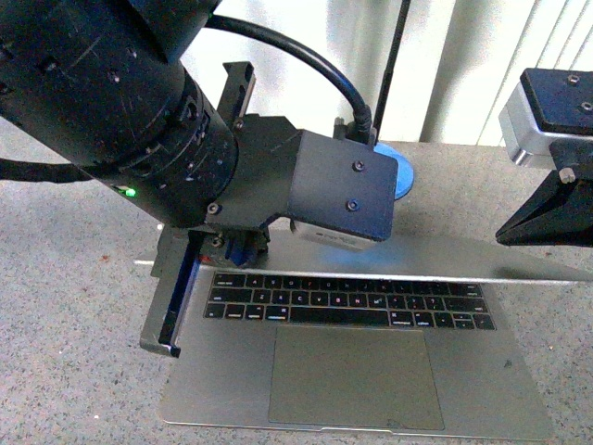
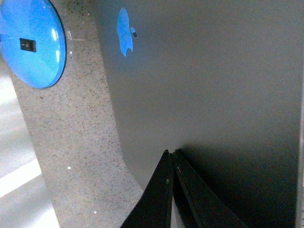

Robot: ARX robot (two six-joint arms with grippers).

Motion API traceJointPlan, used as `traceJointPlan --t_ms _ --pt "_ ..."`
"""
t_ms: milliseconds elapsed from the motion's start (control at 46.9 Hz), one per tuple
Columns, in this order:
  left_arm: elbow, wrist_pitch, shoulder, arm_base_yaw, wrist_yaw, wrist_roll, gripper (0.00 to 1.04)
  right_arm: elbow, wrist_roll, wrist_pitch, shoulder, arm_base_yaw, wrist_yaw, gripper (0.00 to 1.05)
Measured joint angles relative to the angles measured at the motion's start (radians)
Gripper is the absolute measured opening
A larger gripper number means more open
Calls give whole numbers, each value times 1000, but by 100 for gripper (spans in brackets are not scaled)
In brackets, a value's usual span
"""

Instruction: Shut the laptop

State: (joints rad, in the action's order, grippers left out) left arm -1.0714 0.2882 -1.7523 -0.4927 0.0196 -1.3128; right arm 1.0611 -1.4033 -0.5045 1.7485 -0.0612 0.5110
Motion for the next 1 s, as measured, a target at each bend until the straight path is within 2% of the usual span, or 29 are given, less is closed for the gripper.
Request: traceJointPlan --t_ms 1002 --pt "132 -162 -114 -41 45 77 4 -193 64 256 129 -34 47 3"
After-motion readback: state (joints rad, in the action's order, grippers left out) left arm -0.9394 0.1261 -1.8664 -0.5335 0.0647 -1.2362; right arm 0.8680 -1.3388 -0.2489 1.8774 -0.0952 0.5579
